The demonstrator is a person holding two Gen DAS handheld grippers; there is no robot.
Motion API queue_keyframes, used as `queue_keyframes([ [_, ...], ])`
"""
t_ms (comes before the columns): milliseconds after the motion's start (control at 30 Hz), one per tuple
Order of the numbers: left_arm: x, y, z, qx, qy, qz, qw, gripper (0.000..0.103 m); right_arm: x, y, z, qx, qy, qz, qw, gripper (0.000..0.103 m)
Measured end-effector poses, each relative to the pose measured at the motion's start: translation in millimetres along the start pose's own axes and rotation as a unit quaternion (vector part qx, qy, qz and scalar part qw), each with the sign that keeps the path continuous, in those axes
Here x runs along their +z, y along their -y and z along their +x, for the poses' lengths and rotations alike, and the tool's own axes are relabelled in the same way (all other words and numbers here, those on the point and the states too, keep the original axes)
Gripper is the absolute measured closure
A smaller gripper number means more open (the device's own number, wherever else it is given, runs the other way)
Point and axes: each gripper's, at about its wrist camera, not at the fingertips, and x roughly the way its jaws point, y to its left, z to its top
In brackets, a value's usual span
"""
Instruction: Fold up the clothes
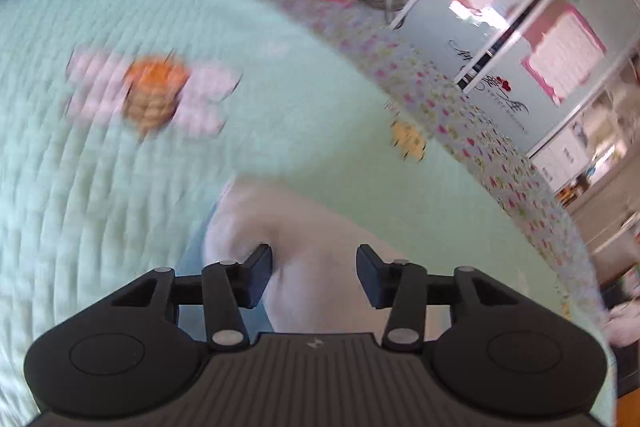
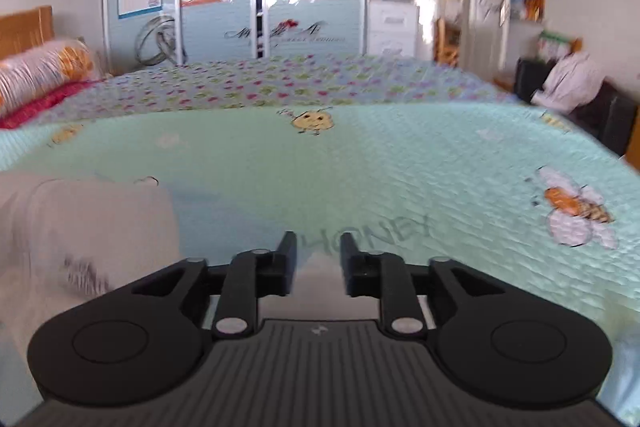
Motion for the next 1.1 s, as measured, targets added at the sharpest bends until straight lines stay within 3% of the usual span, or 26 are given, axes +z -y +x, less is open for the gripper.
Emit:
queue_keyframes([
  [133, -53.6, -57.1, -48.7, -0.050, -0.042, -0.013, 0.9978, 0.050, -28.7, 6.3, -62.4, -0.004, 0.034, 0.053, 0.998, 0.040],
  [200, -84.0, -77.9, -86.5, -0.069, -0.057, 0.013, 0.9959, 0.048, -45.3, 14.1, -95.7, 0.019, 0.016, 0.065, 0.998, 0.037],
  [300, -131.9, -103.9, -144.9, -0.084, -0.081, 0.044, 0.9922, 0.047, -77.3, 28.3, -146.2, 0.057, -0.045, 0.107, 0.992, 0.036],
  [367, -158.8, -118.0, -178.3, -0.092, -0.088, 0.050, 0.9906, 0.044, -103.3, 38.1, -178.2, 0.099, -0.099, 0.181, 0.973, 0.036],
  [467, -185.0, -133.9, -208.4, -0.111, -0.102, 0.036, 0.9879, 0.038, -139.0, 37.4, -212.5, 0.156, -0.168, 0.282, 0.932, 0.036],
  [533, -192.7, -135.2, -214.1, -0.116, -0.117, 0.022, 0.9861, 0.037, -161.3, 27.0, -231.4, 0.188, -0.202, 0.332, 0.902, 0.036],
  [700, -204.8, -121.8, -211.8, -0.136, -0.168, 0.012, 0.9762, 0.034, -187.2, -7.4, -265.5, 0.228, -0.222, 0.380, 0.869, 0.036],
  [933, -207.7, -119.1, -188.9, -0.161, -0.196, -0.057, 0.9656, 0.032, -194.5, -35.0, -262.3, 0.261, -0.230, 0.417, 0.840, 0.036],
  [1033, -207.7, -108.9, -183.2, -0.160, -0.203, -0.049, 0.9648, 0.032, -191.6, -33.9, -245.0, 0.266, -0.230, 0.443, 0.824, 0.037],
  [1100, -213.1, -97.7, -181.7, -0.162, -0.209, -0.031, 0.9639, 0.034, -187.6, -38.7, -238.1, 0.268, -0.229, 0.438, 0.827, 0.040],
])
